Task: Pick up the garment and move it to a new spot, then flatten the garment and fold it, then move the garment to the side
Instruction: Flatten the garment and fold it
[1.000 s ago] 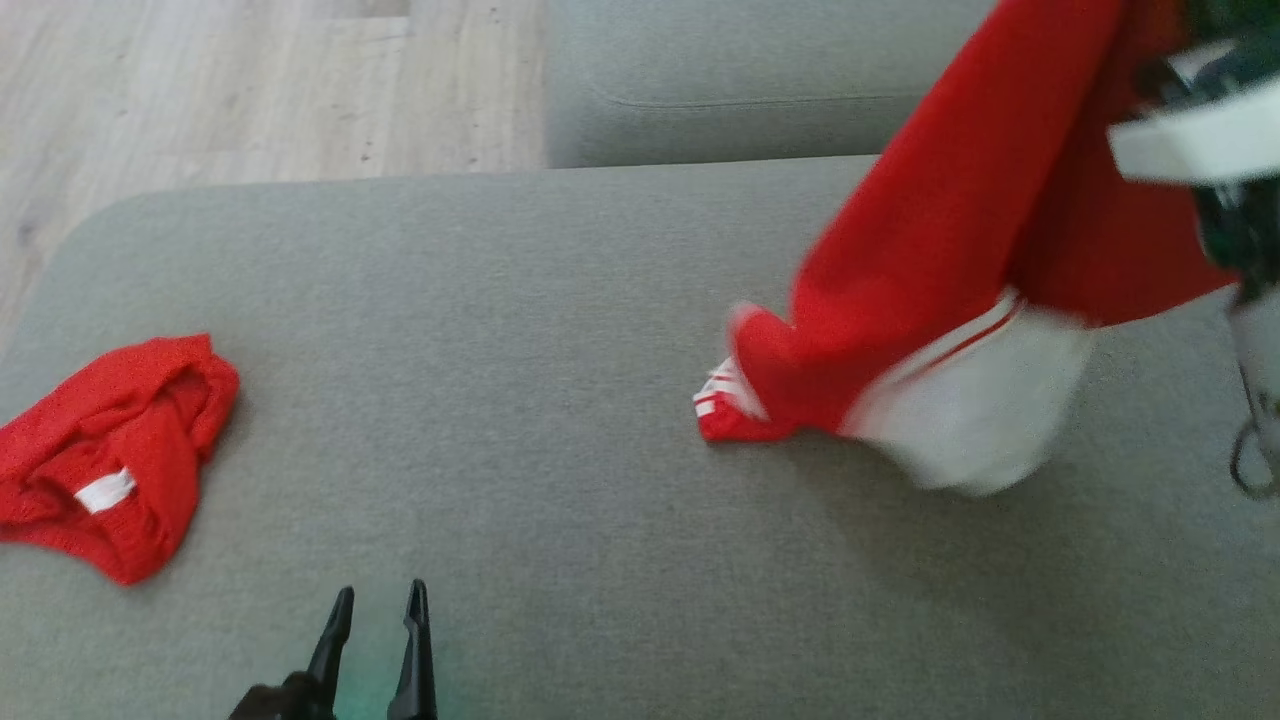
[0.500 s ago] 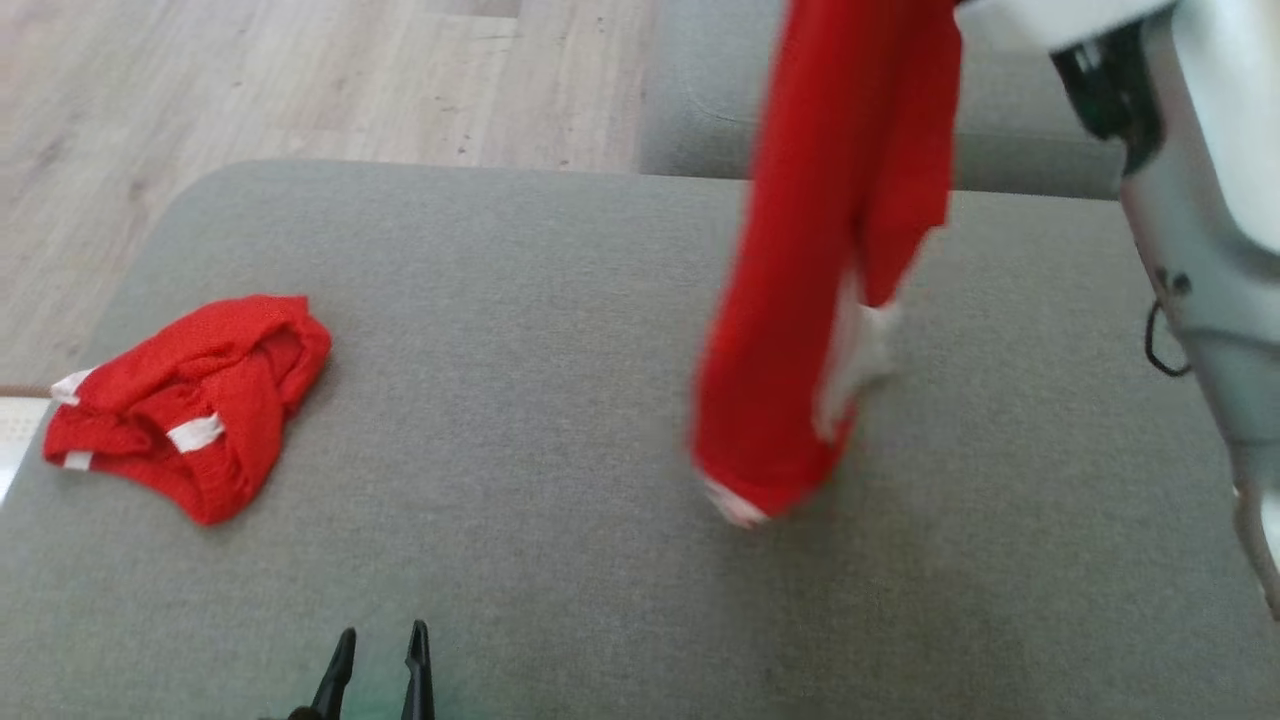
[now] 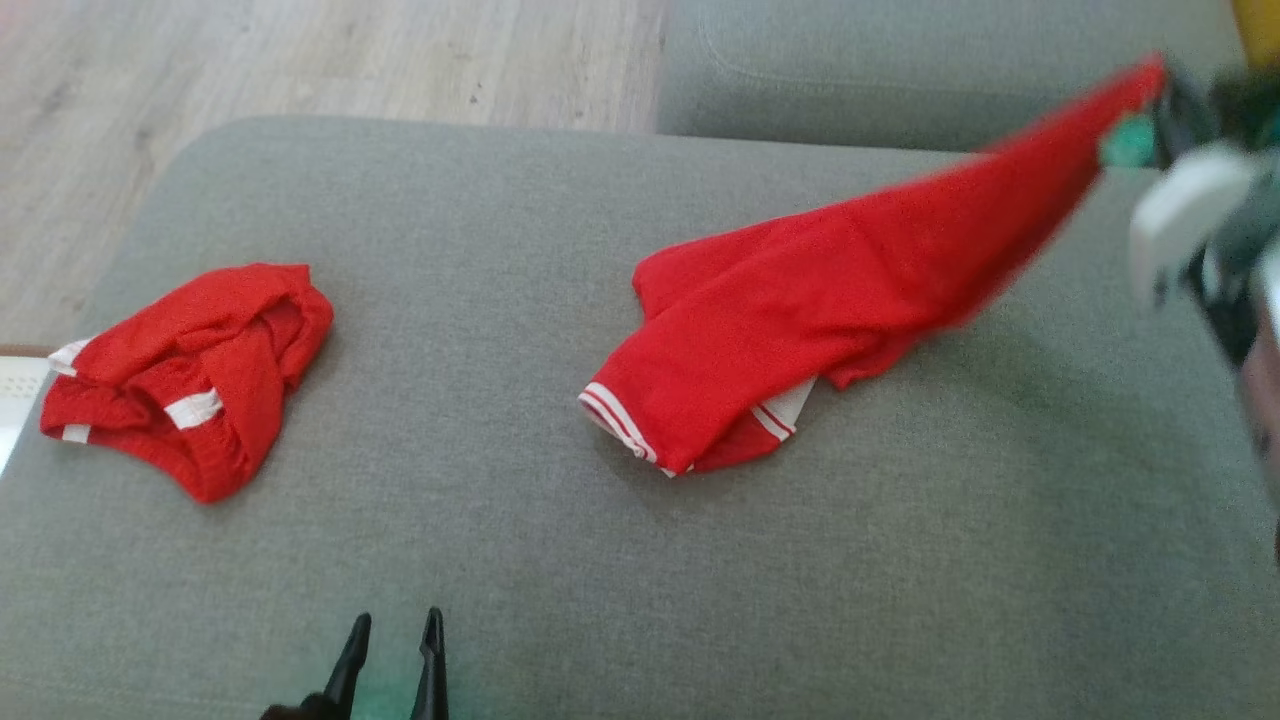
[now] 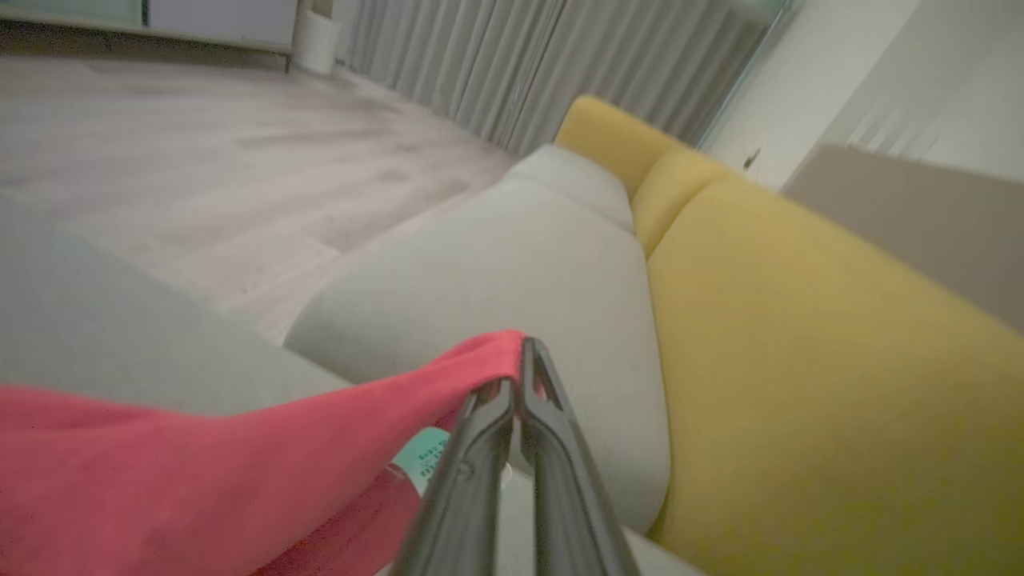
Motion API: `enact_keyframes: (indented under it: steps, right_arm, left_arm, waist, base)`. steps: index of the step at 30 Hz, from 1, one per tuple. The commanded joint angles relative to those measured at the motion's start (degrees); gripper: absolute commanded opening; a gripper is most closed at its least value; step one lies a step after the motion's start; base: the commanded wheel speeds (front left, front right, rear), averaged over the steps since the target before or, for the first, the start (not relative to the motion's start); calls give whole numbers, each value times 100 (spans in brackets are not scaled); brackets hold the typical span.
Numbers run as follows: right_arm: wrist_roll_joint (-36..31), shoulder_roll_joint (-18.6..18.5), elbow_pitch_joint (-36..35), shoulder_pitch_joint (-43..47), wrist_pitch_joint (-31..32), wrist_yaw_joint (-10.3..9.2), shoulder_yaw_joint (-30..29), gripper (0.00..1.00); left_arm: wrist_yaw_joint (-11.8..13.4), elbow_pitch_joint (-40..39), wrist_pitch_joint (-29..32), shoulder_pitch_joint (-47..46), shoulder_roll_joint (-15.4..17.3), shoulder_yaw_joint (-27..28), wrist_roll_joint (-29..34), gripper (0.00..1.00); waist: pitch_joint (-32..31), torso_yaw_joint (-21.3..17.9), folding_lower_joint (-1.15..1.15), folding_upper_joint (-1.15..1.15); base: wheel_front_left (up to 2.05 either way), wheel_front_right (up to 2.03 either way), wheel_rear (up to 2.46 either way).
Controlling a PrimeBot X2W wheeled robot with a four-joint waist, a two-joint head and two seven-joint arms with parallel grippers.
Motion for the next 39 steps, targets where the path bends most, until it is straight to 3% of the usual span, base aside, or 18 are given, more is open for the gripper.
enact_keyframes:
  steps: [1, 2, 3, 10, 20, 25, 39]
  right_arm:
    - [-41, -23, -89, 62, -65, 1, -1, 23]
    - [-24, -34, -12, 204, -121, 1, -63, 82]
    - [4, -30, 51, 343, -190, 1, -125, 100]
    - [191, 339, -123, 1491, -973, 1, -118, 100]
    - [212, 1153, -1889, 3089, -1077, 1, -407, 100]
    - [199, 1466, -2336, 3572, -1078, 1, -420, 100]
    - [158, 1511, -2611, 3737, -1079, 1, -535, 100]
  left_arm:
    - [-26, -168, -55, -275, -8, 149, -20, 100]
    - [-28, -174, -55, -297, -8, 138, -20, 100]
    - [-33, -183, -55, -326, -8, 118, -15, 100]
    - [-64, -305, -55, -591, -8, -91, -60, 100]
    - [-157, -264, -55, -1061, -8, -718, -246, 100]
    - [-203, 179, -55, -1354, -8, -1029, -558, 100]
    - [-233, 736, -55, -2010, -8, -1161, -1102, 100]
  waist:
    - [80, -49, 0, 0]
    - [113, -75, 0, 0]
    - [138, -101, 0, 0]
    - [222, -374, 0, 0]
    - [312, -831, 0, 0]
    - [449, -1139, 0, 0]
    - [828, -1596, 0, 0]
  base:
    - [0, 0, 0]
    - [0, 0, 0]
    - [0, 0, 0]
    - [0, 0, 0]
    - [0, 0, 0]
    - [0, 0, 0]
    - [0, 0, 0]
